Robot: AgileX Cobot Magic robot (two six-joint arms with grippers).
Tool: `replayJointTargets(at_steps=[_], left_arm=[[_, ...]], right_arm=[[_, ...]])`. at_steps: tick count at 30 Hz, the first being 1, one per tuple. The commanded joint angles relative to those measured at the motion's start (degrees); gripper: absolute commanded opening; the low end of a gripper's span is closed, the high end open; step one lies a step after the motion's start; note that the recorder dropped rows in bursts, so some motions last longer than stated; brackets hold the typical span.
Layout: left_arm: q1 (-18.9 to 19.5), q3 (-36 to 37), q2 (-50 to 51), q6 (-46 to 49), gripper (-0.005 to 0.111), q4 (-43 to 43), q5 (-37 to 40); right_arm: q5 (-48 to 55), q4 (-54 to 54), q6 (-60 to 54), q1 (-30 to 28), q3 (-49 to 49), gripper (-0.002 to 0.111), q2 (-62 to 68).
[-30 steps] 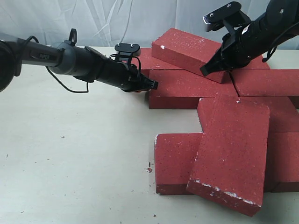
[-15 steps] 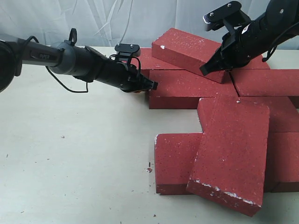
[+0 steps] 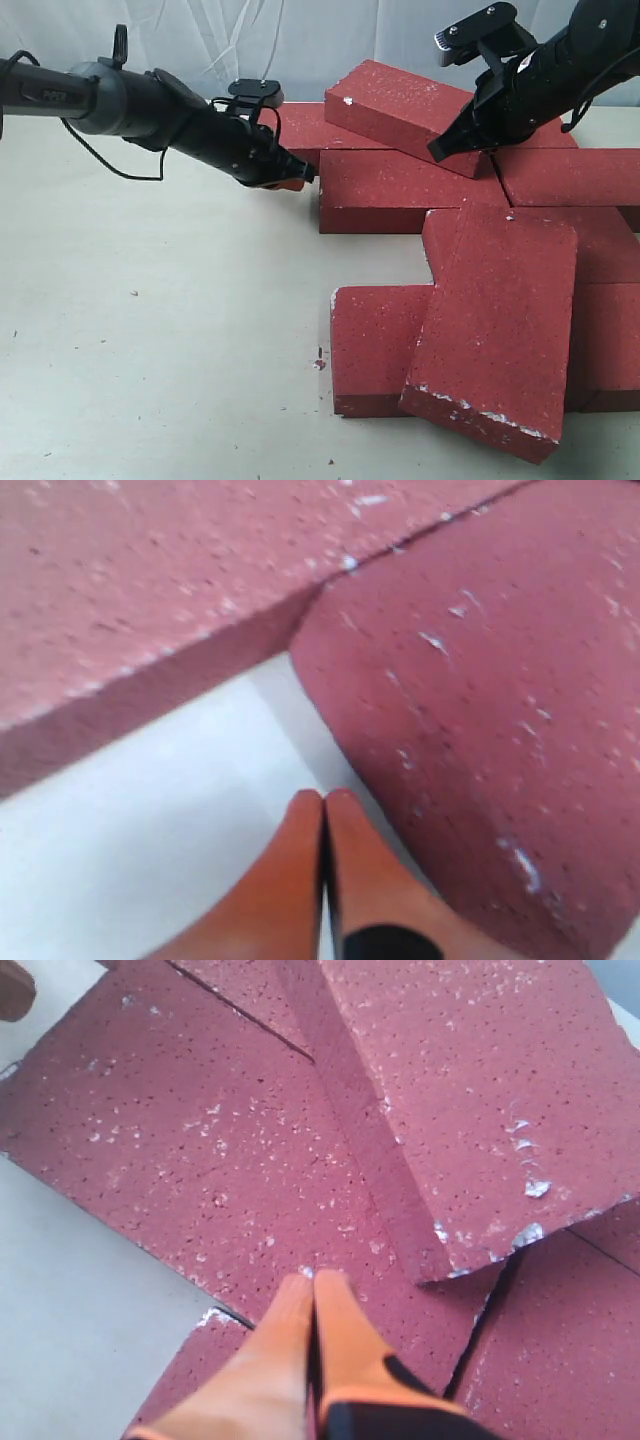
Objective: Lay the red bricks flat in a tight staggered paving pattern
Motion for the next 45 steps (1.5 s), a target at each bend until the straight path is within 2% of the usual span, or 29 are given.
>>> replayJointTargets(at_steps=[1, 7, 13, 19, 28, 33, 38, 41, 45], left_arm=[[-2.14, -0.05, 0.29, -1.25, 0.0, -0.01, 1.83], [-5.91, -0.05, 0.57, -1.25, 0.0, -1.2, -4.83], [-6.31, -0.05, 0.57, -1.25, 0.0, -0.71, -5.85], [-4.11, -0.05, 0.57, -5.34, 0.0, 5.89, -5.38], [-0.46, -0.05, 0.23, -6.79, 0.0, 9.12, -2.07], [1.85, -0.05, -3.88, -13.21, 0.0, 15.9, 4.95], [2.02, 1.36, -10.85, -22.29, 0.0, 31.79, 12.69], [1.67, 5.37, -16.3, -22.85, 0.0, 33.28, 12.78], [-0.2, 13.04, -23.82, -22.61, 0.0, 33.26, 10.83]], right_arm=[[-0.7, 0.16, -0.11, -0.33, 0.08, -0.001, -0.66], [-0.7, 0.33, -0.11, -0.33, 0.08, -0.001, -0.66], [-0.47, 0.35, -0.11, -0.33, 0.08, -0.001, -0.55], [-0.47, 0.35, -0.11, -0.33, 0.08, -0.001, -0.55], [-0.58, 2.19, -0.11, -0.33, 0.08, -0.001, -0.55], [0.54, 7.04, -1.12, 0.41, -0.04, -0.001, -0.55], [1.08, 12.43, -7.05, 4.04, -0.04, -0.001, -1.19], [0.18, 12.59, -9.1, 6.65, -0.04, -0.001, -2.04], [-6.77, 12.59, -9.75, 8.52, -0.04, -0.001, -3.85]])
